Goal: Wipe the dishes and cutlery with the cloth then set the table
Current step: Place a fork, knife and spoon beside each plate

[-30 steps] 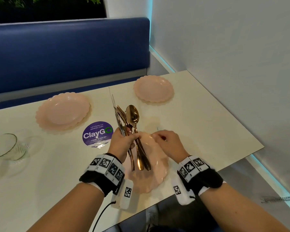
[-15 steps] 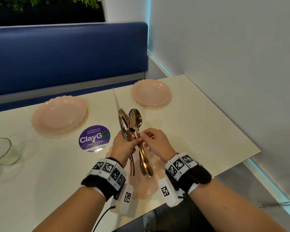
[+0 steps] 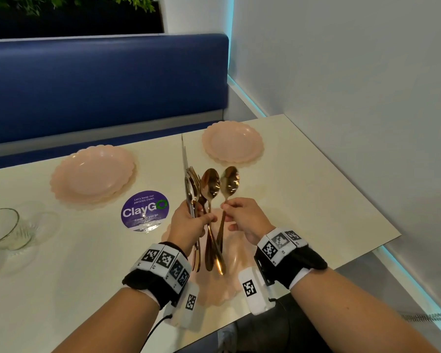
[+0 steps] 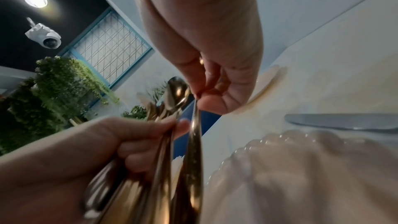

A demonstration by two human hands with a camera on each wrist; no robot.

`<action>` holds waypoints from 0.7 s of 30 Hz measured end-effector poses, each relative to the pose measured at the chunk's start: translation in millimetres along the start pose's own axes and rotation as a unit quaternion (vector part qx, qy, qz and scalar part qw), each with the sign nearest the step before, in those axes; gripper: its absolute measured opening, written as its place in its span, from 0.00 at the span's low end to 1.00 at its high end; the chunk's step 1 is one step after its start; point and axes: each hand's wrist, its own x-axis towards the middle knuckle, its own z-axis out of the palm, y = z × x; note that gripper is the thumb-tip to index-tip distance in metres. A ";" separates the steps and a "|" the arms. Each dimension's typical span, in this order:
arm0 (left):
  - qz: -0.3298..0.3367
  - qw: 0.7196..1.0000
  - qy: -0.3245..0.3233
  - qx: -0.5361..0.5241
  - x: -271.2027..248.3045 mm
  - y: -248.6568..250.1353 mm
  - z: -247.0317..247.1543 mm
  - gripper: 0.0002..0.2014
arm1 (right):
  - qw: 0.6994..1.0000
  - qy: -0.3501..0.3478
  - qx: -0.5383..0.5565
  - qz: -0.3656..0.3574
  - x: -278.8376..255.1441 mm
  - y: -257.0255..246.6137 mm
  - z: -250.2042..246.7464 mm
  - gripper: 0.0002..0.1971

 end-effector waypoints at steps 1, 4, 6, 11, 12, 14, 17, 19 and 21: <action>0.000 1.000 0.009 -0.004 1.4 1.0 -1.4 0.13 | 1.000 0.013 0.006 0.002 1.4 -1.4 -4.5 0.05; -0.001 1.000 0.016 -0.018 3.6 3.3 -7.0 0.12 | 0.999 0.040 -0.026 -0.008 11.5 -4.4 -34.8 0.08; 0.002 1.000 0.020 -0.021 3.0 3.4 -11.2 0.13 | 0.993 0.055 -0.107 -0.006 22.4 0.3 -64.3 0.06; 0.000 1.000 0.018 -0.021 0.2 -1.0 -16.7 0.12 | 0.946 0.064 -0.316 0.044 45.1 44.3 -114.3 0.06; -0.003 1.000 0.017 -0.021 -0.4 -1.9 -17.0 0.12 | 0.940 0.060 -0.332 0.052 47.1 53.2 -117.0 0.05; -0.007 1.000 0.017 -0.023 -1.3 -3.2 -16.9 0.12 | 0.933 0.048 -0.351 0.061 49.6 66.7 -118.0 0.03; -0.010 1.000 0.015 -0.024 -2.7 -3.3 -16.7 0.12 | 0.927 0.034 -0.369 0.059 48.4 75.8 -113.5 0.06; -0.014 1.000 0.014 -0.023 -3.2 -3.3 -16.8 0.11 | 0.924 0.035 -0.379 0.038 47.8 77.6 -110.3 0.07; -0.018 0.999 0.015 -0.022 -3.2 -4.0 -17.1 0.11 | 0.926 0.052 -0.373 0.020 47.0 76.6 -107.8 0.04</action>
